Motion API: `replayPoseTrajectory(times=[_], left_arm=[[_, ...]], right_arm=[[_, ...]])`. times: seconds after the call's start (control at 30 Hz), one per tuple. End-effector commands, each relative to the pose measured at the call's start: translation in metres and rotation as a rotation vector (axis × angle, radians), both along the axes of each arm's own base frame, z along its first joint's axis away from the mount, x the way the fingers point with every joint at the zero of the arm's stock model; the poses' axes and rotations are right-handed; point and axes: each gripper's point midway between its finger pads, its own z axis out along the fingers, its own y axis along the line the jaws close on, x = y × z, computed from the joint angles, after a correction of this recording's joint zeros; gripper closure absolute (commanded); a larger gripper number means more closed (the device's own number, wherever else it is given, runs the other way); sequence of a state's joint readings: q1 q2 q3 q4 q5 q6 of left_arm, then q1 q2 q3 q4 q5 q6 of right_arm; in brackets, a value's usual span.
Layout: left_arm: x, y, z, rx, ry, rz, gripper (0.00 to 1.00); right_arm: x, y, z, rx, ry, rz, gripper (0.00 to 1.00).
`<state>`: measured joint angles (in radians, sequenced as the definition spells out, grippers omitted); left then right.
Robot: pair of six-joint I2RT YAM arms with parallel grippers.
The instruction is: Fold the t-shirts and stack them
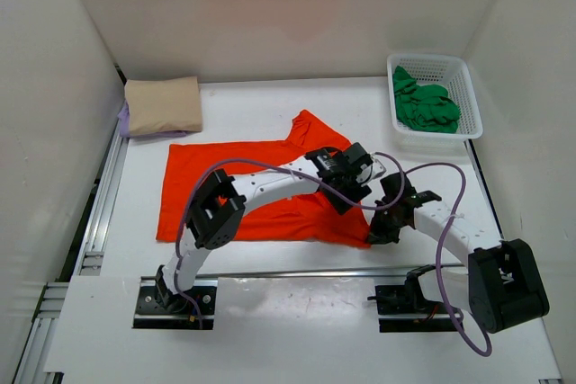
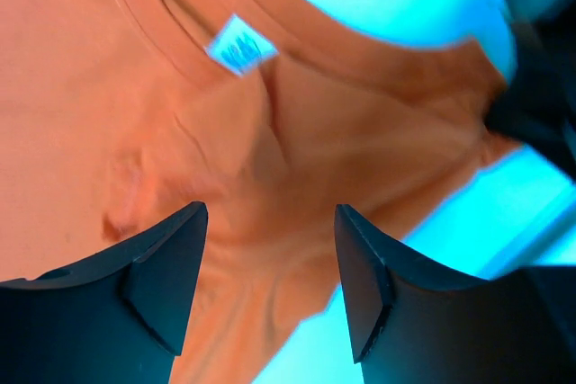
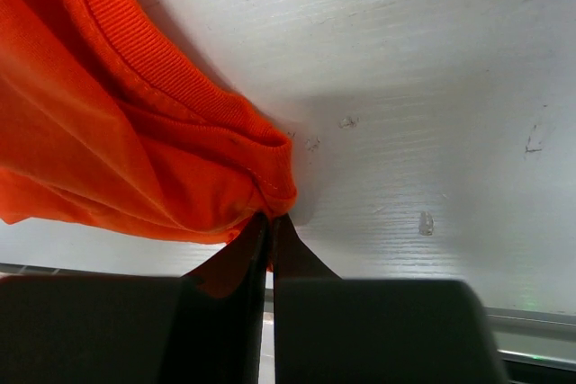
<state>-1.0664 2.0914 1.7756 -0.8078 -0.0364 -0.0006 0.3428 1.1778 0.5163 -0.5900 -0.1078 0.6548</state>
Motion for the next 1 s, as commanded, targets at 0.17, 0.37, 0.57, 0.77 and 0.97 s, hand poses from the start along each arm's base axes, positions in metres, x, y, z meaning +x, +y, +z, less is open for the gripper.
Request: replayPoseTrajectory(times=[0.17, 0.37, 0.57, 0.77, 0.97], left_arm=[[0.039, -0.017, -0.013, 0.009, -0.083, 0.062, 0.34], [0.047, -0.008, -0.033, 0.078, -0.114, 0.092, 0.56], [0.073, 0.0, -0.015, 0.113, -0.248, 0.169, 0.75], [0.094, -0.003, -0.018, 0.129, -0.341, 0.226, 0.75], [0.124, -0.016, -0.011, 0.109, -0.435, 0.295, 0.67]], right_arm=[[-0.018, -0.018, -0.007, -0.097, 0.066, 0.014, 1.0], [-0.021, -0.019, -0.007, -0.1, 0.075, 0.014, 1.0], [-0.024, -0.02, -0.007, -0.099, 0.074, 0.014, 1.0], [-0.026, -0.021, -0.008, -0.099, 0.074, 0.014, 1.0], [-0.019, -0.019, -0.002, -0.097, 0.062, 0.023, 1.0]])
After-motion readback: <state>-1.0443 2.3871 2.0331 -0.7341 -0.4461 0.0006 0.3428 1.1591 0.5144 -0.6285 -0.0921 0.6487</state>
